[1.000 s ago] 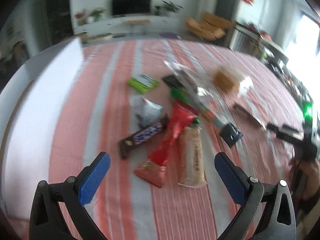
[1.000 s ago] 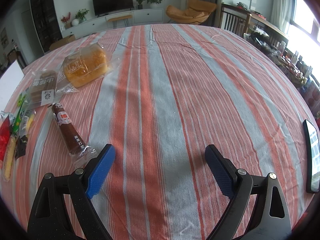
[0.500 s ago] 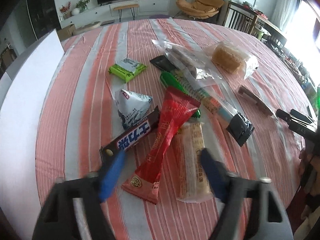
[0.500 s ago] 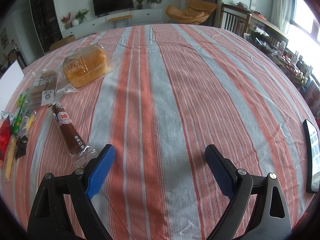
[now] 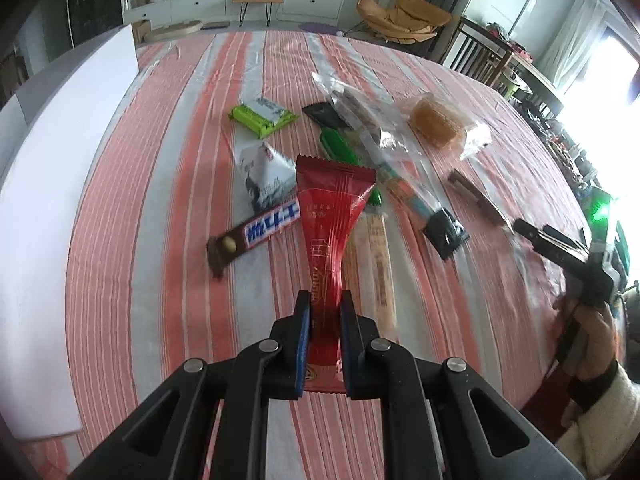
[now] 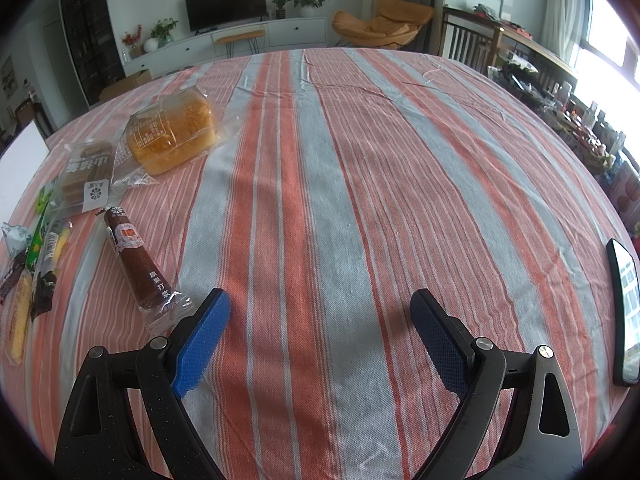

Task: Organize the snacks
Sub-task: 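Close the left tool on the red wrapped snack bag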

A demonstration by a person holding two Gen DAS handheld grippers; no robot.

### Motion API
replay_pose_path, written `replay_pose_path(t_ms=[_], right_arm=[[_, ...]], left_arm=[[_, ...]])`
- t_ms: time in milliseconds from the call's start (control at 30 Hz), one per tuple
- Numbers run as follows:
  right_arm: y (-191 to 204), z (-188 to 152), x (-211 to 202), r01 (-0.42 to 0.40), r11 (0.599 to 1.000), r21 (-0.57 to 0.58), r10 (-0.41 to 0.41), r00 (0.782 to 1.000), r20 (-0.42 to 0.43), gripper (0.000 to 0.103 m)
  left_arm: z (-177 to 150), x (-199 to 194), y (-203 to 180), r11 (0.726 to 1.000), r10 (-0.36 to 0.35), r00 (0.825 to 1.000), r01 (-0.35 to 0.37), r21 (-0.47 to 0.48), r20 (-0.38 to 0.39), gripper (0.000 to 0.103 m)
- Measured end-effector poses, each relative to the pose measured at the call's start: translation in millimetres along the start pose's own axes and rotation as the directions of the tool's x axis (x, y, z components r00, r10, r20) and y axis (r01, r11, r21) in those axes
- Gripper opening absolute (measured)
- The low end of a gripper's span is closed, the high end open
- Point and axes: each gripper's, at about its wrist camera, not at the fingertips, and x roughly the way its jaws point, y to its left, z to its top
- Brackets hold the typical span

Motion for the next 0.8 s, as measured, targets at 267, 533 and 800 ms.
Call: replay_pose_path(t_ms=[267,533,800], right_arm=[[-0.2,0.2,-0.1,0.000,1.000,0.000,0.000,1.000,0.000,0.094],[0.0,-0.1,0.0,0.000,1.000,0.000,0.000,1.000,0.000,0.094],[-0.3,-0.1,0.0,0.000,1.000,0.000,0.000,1.000,0.000,0.094]], left_arm=[[-15.9,1.6,0.6,1.000,-0.005,0.999,0.005,0.005,-0.045,0.012],[-16.2,-1.3,6.4,1.000,-0.022,0.999,0.021,-0.011,-0.031,0.013],[-20.0,1.4,10.1,1.000,0.020,0.999,-0.019,0.016,-0.030,0.061]])
